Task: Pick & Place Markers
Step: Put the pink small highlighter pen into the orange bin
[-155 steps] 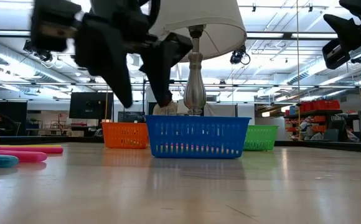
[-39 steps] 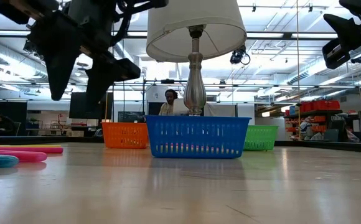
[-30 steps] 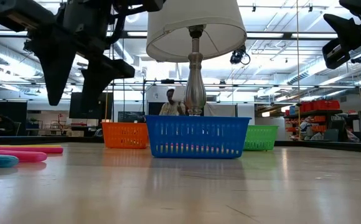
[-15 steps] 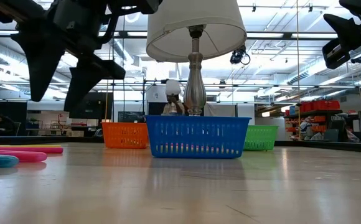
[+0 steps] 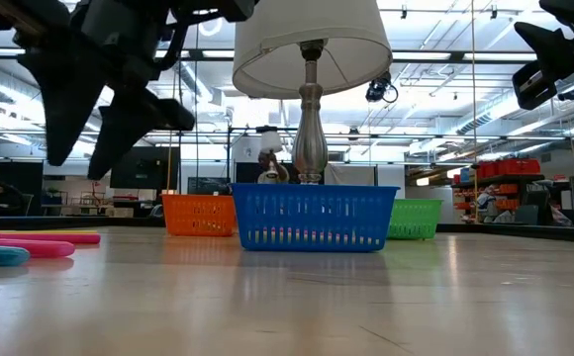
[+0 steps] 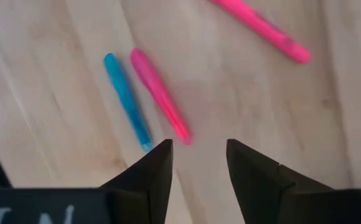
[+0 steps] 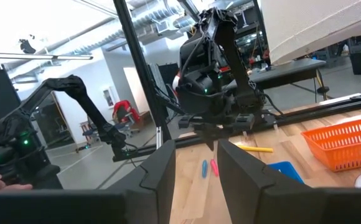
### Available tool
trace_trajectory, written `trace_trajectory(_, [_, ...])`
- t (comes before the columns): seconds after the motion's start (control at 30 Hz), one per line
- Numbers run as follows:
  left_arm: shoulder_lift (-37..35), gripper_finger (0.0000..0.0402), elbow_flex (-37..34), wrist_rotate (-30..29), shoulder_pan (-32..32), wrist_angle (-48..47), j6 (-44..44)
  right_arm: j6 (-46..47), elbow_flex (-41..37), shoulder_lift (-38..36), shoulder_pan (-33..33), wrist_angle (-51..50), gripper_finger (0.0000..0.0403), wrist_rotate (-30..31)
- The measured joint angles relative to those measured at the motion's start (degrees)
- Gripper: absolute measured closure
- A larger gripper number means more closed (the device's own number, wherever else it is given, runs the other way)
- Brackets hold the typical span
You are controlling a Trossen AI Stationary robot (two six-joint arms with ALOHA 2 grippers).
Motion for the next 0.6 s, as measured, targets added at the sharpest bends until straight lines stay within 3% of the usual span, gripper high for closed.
trace_trajectory(0.6, [3.0,0.0236,-2.5,4.2,-1.9,3.0,-0.8,0.0,0.0,0.0,0.0,0.0,0.0284,0.0])
